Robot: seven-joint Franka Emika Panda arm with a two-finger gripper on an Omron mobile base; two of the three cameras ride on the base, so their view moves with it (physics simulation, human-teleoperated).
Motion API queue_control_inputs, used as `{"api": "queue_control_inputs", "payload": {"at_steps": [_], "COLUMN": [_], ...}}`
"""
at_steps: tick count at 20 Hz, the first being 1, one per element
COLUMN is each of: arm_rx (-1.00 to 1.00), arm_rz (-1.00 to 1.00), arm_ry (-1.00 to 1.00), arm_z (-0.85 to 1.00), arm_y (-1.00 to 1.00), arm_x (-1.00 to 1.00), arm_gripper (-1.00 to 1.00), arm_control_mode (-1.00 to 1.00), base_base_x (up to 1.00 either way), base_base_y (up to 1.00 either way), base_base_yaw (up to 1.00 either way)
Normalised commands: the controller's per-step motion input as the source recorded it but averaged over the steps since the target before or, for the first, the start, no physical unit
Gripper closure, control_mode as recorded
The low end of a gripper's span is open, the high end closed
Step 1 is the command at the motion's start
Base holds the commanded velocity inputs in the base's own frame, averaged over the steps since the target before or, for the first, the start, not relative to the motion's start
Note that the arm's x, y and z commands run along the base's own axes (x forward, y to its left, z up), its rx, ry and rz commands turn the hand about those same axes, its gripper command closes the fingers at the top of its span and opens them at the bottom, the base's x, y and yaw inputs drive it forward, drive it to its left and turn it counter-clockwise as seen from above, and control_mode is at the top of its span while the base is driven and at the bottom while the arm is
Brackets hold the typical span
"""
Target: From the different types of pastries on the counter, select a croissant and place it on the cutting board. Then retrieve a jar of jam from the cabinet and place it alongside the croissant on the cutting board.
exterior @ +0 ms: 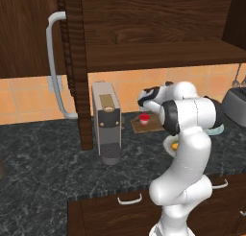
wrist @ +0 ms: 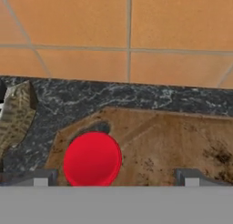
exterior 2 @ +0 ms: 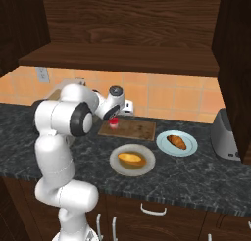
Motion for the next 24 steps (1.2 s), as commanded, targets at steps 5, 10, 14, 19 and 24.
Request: {"api": "queue_control_inputs", "payload": {"at_steps": [5,10,14,19,24], "arm_rx": [0.00,0.00,0.00,0.00,-0.02], "arm_rz": [0.00,0.00,0.00,0.02,0.05], "arm_ry": [0.14,0.13,0.00,-0.02,0.10], "arm_z": [0.42,0.16,0.00,-0.01,0.01], "arm_y": [0.00,-0.14,-0.35,-0.47,-0.26], "arm_x": [-0.06,-0.42,-0.67,-0.54,-0.14], "arm_gripper": [-1.00,-1.00,-1.00,-1.00,-1.00], "arm_control_mode": [-1.00,-1.00,-1.00,-1.00,-1.00], "base_base_x": [0.00,0.00,0.00,0.00,0.00], "base_base_y": [0.00,0.00,0.00,0.00,0.00], "base_base_yaw": [0.00,0.00,0.00,0.00,0.00]}}
